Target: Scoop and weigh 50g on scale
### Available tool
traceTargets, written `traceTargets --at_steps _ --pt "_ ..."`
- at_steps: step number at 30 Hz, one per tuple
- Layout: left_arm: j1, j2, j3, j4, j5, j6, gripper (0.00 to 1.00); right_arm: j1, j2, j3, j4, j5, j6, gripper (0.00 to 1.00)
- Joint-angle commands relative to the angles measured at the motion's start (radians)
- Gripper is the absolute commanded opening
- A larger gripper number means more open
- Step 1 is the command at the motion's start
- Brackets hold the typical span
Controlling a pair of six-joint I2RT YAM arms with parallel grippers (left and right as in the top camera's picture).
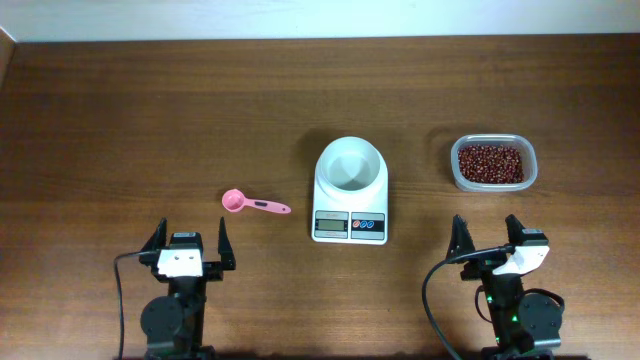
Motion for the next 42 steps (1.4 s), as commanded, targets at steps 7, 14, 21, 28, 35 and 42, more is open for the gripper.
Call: traceTargets --at_steps 7,14,21,28,35,42 --pt "0.006 -0.007 -0.01 0.002 -0.011 0.019 0.99 -0.006 -0.005 -0.005 -0.006 0.011 -0.008 0.99" --pt "0.006 -0.007 -0.01 0.002 -0.011 0.019 0.99 -0.006 -0.005 -0.005 -0.006 0.011 -0.008 0.99" --pt "0.006 0.001 -0.01 0.002 -0.011 0.019 0.99 -0.006 -0.005 -0.005 -0.006 0.011 -0.008 0.99" --pt "0.006 0.001 -0.01 0.029 -0.011 0.019 0.99 -0.006 -0.005 -0.005 -0.006 0.011 -0.008 0.99" --pt "0.006 0.001 -0.009 0.047 -0.01 0.019 0.99 -0.006 -0.005 -0.005 -0.006 0.011 -0.008 0.99" --pt "0.006 0.001 -0.009 0.046 -0.01 0.019 0.99 -0.006 -0.005 -0.005 -0.006 0.011 -0.008 0.99"
